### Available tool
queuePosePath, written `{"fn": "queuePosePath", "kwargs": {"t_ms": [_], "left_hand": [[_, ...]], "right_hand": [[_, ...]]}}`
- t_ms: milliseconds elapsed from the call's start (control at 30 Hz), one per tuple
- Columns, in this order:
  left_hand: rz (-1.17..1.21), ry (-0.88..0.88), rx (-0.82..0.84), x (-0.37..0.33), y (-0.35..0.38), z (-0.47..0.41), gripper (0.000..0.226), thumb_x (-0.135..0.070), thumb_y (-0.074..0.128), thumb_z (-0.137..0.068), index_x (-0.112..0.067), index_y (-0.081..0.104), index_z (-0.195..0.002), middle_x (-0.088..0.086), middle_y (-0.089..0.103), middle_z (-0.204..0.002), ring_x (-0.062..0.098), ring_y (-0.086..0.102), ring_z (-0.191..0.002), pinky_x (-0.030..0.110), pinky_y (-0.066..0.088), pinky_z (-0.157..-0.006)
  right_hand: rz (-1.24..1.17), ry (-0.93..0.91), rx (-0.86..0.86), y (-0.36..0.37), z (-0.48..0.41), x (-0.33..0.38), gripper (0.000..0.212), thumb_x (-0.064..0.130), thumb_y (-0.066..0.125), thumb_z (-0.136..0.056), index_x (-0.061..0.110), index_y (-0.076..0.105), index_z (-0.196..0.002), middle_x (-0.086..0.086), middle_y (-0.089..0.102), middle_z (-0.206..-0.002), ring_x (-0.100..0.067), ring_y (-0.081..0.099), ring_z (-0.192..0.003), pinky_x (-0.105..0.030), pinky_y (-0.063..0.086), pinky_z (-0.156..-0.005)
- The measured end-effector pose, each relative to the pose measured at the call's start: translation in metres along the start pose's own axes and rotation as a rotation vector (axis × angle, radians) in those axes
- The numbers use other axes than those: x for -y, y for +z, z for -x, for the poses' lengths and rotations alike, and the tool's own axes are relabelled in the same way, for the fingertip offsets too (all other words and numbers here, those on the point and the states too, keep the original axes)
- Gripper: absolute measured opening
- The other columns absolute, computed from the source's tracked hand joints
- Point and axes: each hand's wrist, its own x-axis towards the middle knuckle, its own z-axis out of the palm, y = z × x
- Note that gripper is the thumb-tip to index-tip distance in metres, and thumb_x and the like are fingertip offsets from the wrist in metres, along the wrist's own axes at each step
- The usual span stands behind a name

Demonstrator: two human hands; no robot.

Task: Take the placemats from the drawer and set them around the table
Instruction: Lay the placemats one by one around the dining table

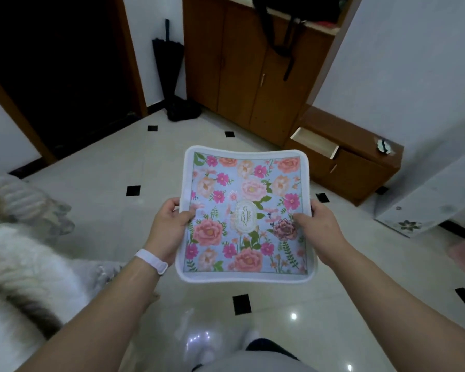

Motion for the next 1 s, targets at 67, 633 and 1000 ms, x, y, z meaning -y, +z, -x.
{"fn": "queuePosePath", "kwargs": {"t_ms": [67, 633, 1000], "left_hand": [[0.012, -0.001, -0.042, -0.007, -0.004, -0.019, 0.017, -0.010, 0.063, -0.090, -0.012, 0.055, -0.105, 0.016, 0.070, -0.097, 0.034, 0.072, -0.080, 0.051, 0.058, -0.072], [0.092, 0.018, -0.550, -0.069, 0.026, -0.207, 0.014, -0.005, 0.060, -0.092, -0.006, 0.055, -0.104, 0.019, 0.069, -0.097, 0.030, 0.071, -0.075, 0.042, 0.059, -0.066], [0.271, 0.035, -0.789, -0.100, -0.052, -0.241, 0.013, -0.007, 0.062, -0.091, -0.007, 0.054, -0.102, 0.020, 0.072, -0.097, 0.040, 0.071, -0.084, 0.054, 0.057, -0.074]], "right_hand": [[0.001, 0.001, 0.043, 0.013, -0.029, 0.009, 0.014, 0.015, 0.058, -0.094, 0.023, 0.061, -0.106, 0.004, 0.072, -0.096, -0.016, 0.073, -0.081, -0.033, 0.058, -0.063], [0.084, -0.097, 0.496, 0.126, -0.338, 0.102, 0.013, 0.009, 0.057, -0.091, 0.015, 0.062, -0.101, -0.005, 0.071, -0.096, -0.023, 0.071, -0.079, -0.033, 0.056, -0.064], [0.156, -0.166, 0.804, 0.262, -0.382, 0.176, 0.016, 0.013, 0.059, -0.094, 0.021, 0.058, -0.107, -0.004, 0.069, -0.101, -0.026, 0.071, -0.085, -0.045, 0.060, -0.078]]}}
